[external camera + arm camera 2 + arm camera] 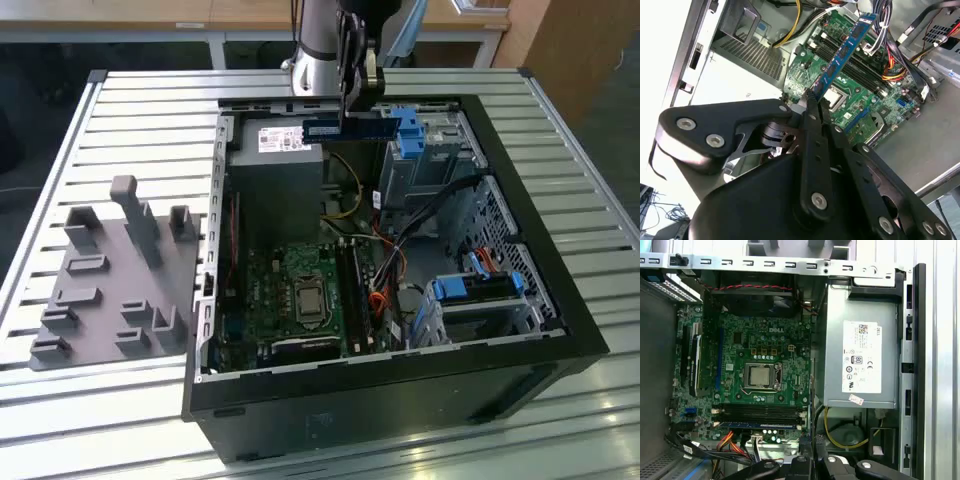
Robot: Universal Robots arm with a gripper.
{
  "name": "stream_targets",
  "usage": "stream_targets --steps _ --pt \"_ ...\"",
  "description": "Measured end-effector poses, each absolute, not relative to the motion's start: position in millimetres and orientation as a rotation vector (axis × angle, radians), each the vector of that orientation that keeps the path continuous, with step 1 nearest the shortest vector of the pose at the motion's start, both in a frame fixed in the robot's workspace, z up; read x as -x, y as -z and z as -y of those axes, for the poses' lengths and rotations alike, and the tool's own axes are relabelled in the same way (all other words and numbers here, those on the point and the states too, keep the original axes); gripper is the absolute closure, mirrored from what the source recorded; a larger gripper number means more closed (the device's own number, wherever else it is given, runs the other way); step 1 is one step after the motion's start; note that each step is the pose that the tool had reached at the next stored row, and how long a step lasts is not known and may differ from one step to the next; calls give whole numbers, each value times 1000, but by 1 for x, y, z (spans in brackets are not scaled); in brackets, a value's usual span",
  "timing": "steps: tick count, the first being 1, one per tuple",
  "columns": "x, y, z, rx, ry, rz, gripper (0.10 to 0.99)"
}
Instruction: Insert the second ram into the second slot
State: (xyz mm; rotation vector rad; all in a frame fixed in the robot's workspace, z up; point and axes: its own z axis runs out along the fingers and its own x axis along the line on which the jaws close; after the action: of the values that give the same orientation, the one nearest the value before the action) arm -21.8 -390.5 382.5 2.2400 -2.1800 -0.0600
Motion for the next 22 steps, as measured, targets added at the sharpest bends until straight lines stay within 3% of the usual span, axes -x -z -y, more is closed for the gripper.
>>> stream_targets --steps 22 --pt "22 -382 405 -2240 60 2180 949"
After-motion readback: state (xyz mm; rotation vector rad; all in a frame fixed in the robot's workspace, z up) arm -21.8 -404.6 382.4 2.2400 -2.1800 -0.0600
